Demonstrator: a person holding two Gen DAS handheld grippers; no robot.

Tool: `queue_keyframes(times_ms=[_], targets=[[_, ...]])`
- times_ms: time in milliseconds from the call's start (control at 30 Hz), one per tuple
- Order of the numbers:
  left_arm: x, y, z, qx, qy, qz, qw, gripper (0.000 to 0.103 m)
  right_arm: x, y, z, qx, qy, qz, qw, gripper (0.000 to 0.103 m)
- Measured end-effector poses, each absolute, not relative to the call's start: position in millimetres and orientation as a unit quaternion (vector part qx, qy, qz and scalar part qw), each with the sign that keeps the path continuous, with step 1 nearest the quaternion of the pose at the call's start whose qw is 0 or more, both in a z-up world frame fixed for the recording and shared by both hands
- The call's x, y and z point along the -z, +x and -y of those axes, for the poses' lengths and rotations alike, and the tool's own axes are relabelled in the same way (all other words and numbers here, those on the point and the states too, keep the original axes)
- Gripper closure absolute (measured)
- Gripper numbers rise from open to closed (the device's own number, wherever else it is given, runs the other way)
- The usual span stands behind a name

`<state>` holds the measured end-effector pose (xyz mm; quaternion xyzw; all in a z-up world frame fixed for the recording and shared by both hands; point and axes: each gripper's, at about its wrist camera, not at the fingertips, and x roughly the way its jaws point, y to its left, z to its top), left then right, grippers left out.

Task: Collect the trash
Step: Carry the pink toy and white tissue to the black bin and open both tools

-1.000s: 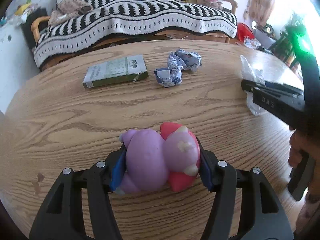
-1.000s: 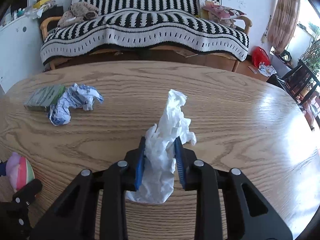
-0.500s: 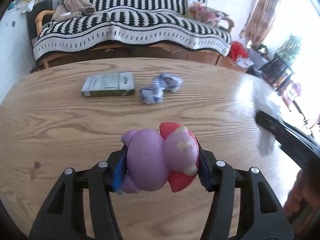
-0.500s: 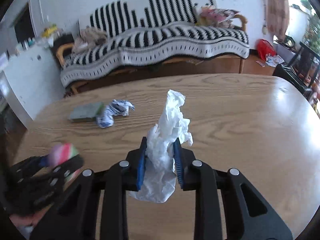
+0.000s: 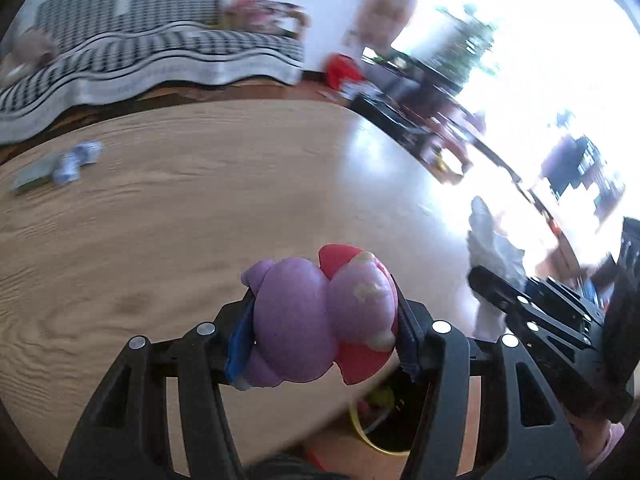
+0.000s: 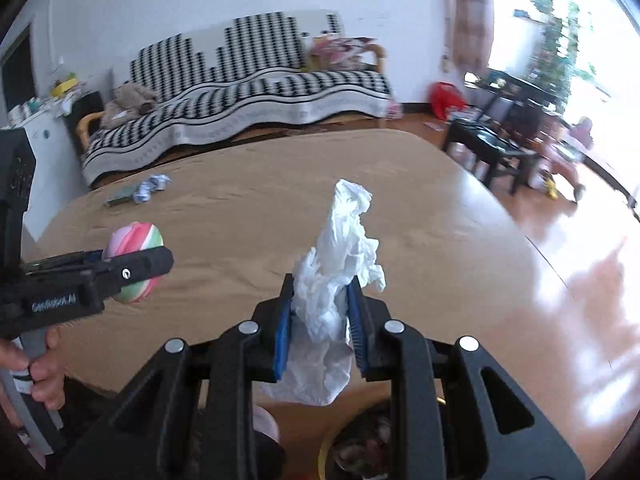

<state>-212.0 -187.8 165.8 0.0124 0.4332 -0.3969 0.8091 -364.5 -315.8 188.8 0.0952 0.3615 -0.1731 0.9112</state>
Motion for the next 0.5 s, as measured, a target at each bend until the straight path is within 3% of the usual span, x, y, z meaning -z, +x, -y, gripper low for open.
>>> queue_keyframes(times_ms=[200,367,500], targets=[[-127,-273,246,0.422,0.043,-0.486,0.764,0.046,-149,-447,354,0.208,0.140,-0.385,0.888,0.078],[-39,-330,289,0.416,0.076,-0.572,0.703,0.046,-69,-495,388,0.219,0.219,-0.450,0.838,0.078],[3,-372,313,0.435,0.180,-0.536,0.700,0.046,-34,-522,391,0.208,0.255,-0.468,0.820,0.078]])
